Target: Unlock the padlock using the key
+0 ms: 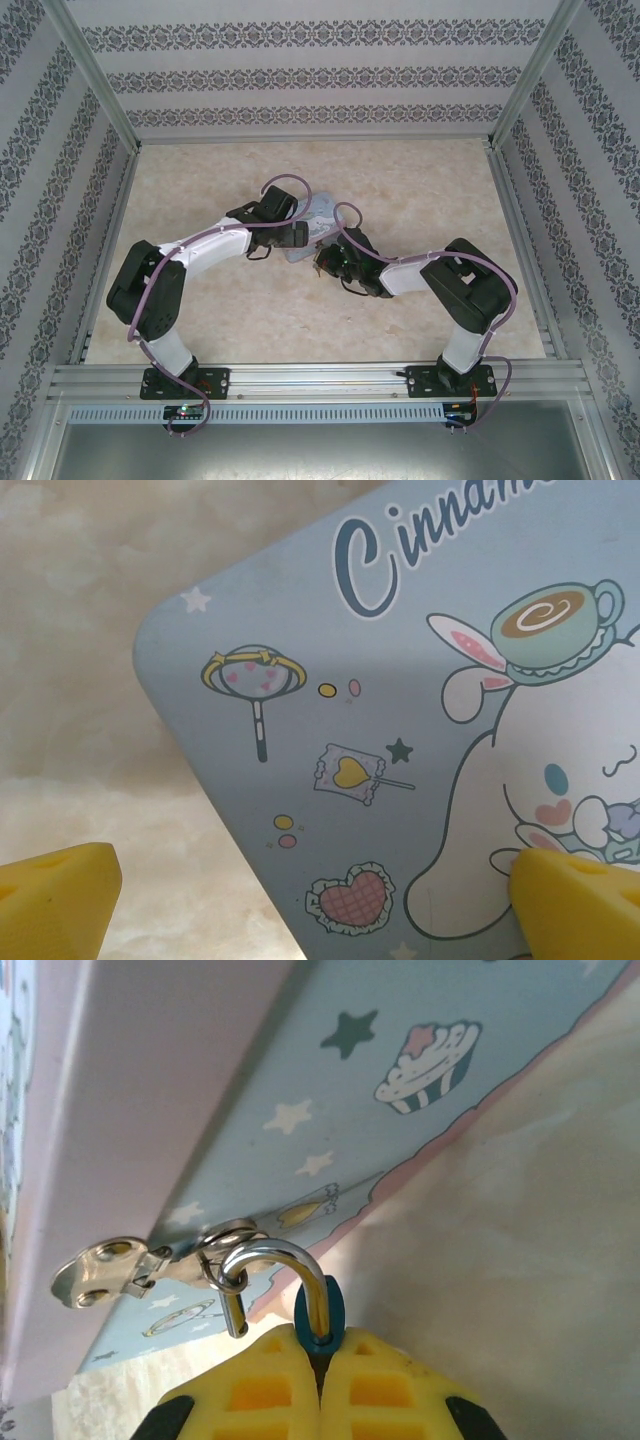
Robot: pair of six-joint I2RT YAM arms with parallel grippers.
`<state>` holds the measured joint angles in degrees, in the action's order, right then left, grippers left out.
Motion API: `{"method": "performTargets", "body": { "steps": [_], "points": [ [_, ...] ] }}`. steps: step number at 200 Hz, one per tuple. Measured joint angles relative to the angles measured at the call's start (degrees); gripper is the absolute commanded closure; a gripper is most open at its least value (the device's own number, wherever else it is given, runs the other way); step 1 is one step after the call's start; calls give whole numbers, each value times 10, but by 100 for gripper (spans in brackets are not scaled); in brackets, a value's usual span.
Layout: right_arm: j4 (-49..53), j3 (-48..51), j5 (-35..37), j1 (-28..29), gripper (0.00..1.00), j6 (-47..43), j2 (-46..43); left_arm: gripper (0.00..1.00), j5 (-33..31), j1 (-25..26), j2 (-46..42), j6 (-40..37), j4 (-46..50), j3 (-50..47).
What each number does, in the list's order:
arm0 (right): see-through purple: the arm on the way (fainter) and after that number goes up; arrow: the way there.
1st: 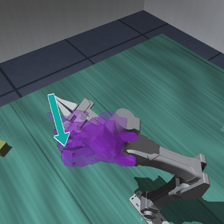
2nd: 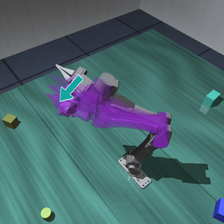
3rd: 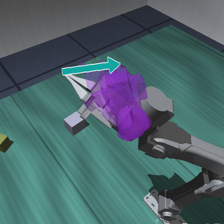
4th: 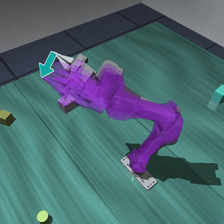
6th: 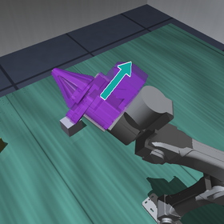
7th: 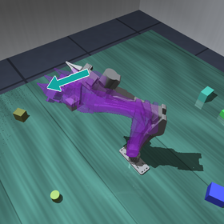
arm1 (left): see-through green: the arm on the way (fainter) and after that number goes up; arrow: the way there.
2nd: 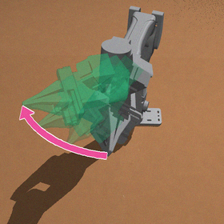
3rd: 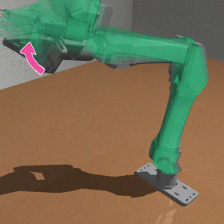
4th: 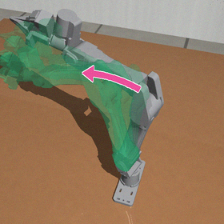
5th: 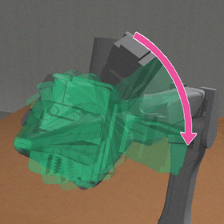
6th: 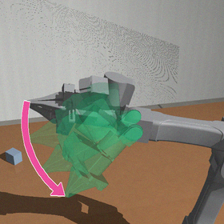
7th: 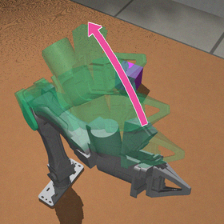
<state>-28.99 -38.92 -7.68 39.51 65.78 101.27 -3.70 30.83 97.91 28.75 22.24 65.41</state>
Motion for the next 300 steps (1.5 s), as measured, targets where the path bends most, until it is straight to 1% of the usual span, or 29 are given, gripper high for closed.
{"method": "performTargets", "body": {
  "steps": [29, 71, 100, 151, 207, 249, 300],
  "points": [
    [0, 0, 6, -4, 100, 5, 0, 2, 0, 3, 4, 2, -9, 0],
    [4, -6, -9, -37, 100, -4, 0, 4, 5, 6, 16, 2, -36, 2],
    [19, -21, -43, -70, 100, -28, 0, 6, 10, 6, 27, 2, -51, 8],
    [97, -85, -124, -131, 100, -89, 17, 8, 15, 6, 43, 4, -63, 21],
    [173, -132, -171, -165, 100, -154, 32, 8, 24, 7, 47, 4, -65, 25],
    [250, -168, -157, -165, 100, -212, 35, 8, 28, 7, 53, 3, -62, 33],
    [307, -191, -113, -165, 100, -246, 35, 9, 37, 10, 60, 2, -62, 41]
  ]
}}
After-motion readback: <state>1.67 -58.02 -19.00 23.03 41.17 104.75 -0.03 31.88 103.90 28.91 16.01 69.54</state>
